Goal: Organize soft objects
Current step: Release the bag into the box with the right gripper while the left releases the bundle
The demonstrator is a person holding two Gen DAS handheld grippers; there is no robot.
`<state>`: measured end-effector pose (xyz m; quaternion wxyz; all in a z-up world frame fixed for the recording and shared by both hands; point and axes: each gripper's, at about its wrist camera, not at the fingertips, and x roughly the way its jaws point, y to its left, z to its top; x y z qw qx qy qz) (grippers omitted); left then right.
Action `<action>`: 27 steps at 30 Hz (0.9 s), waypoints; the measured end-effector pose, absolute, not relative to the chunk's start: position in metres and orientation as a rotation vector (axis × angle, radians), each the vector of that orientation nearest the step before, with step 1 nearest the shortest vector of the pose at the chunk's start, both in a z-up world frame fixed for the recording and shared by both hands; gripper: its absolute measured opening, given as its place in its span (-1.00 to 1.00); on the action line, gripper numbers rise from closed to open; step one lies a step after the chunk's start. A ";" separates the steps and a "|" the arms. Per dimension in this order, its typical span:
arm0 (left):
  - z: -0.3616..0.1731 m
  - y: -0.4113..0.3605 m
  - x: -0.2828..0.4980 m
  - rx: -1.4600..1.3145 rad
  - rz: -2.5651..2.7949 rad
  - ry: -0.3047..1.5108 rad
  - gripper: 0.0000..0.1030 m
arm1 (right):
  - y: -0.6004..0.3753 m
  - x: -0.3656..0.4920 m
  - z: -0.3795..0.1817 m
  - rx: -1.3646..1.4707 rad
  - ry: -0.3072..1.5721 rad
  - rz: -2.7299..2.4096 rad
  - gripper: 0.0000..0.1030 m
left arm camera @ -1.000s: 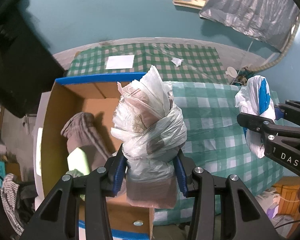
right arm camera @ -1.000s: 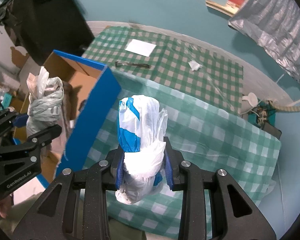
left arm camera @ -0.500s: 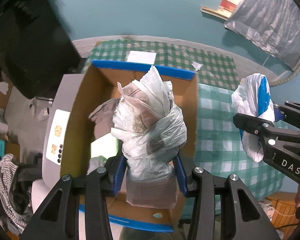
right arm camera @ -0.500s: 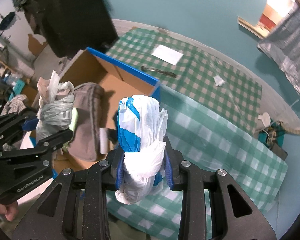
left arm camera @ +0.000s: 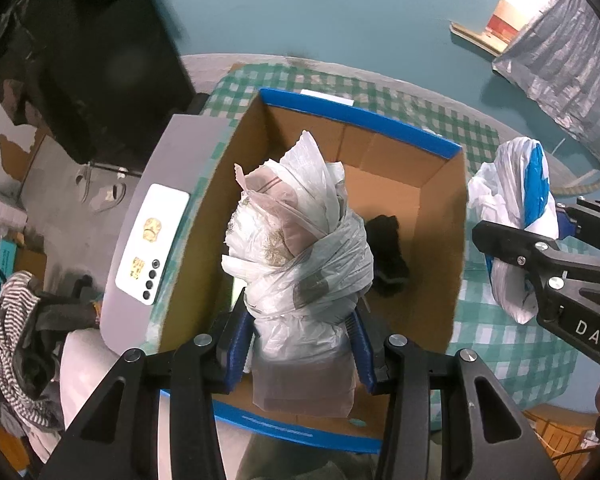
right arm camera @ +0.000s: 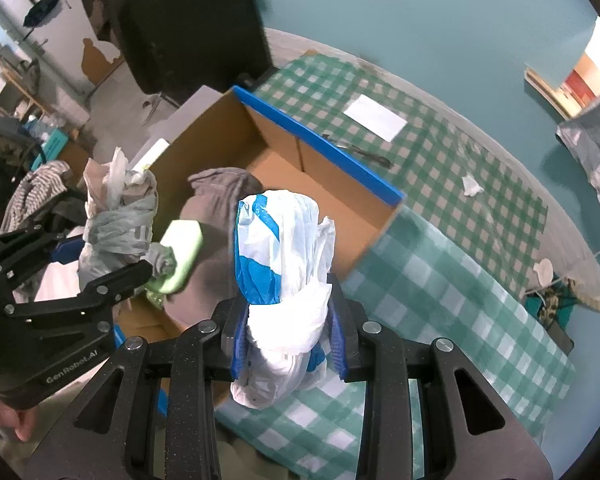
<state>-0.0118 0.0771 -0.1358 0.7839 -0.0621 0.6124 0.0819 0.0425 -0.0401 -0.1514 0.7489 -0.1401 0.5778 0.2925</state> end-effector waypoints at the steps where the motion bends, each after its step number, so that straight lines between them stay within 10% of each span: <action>1: -0.136 0.080 -0.012 -0.135 0.180 1.321 -0.13 | -0.036 0.043 -0.152 -0.310 1.263 0.645 -0.39; 19: -0.149 0.108 -0.019 -0.175 0.196 1.364 -0.11 | 0.011 0.040 -0.162 -0.346 1.272 0.674 -0.36; 27: -0.150 0.108 -0.020 -0.169 0.206 1.372 0.22 | 0.009 0.038 -0.156 -0.356 1.256 0.625 -0.18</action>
